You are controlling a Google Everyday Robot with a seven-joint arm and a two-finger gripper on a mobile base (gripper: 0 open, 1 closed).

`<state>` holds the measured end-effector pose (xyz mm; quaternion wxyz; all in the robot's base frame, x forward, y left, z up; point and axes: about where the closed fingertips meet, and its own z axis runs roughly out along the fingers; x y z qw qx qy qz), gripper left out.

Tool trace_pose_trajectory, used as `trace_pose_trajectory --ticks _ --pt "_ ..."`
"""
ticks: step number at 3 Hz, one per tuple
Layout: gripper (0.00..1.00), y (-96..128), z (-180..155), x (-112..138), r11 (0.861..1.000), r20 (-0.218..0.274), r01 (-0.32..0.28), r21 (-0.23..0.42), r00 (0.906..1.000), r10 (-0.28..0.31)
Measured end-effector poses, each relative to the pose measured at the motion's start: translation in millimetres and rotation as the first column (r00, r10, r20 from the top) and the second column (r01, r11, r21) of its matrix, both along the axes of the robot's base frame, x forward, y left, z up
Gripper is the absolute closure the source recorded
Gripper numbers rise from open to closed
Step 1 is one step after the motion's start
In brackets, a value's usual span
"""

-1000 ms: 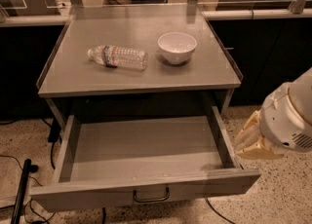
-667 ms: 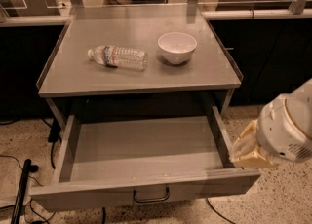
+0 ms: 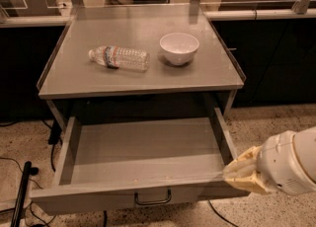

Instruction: Close top drawer

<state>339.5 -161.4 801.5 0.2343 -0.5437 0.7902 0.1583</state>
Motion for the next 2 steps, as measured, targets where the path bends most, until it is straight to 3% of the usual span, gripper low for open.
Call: trace_pose_trajectory --ticks 1,2 --pt "1.00 16.4 -47.6 -24.5 0.998 -0.035 -0.043 0.051 0.9984 0.045" --pt "1.00 16.3 -48.3 -25.0 0.998 -0.036 -0.044 0.050 0.9983 0.045"
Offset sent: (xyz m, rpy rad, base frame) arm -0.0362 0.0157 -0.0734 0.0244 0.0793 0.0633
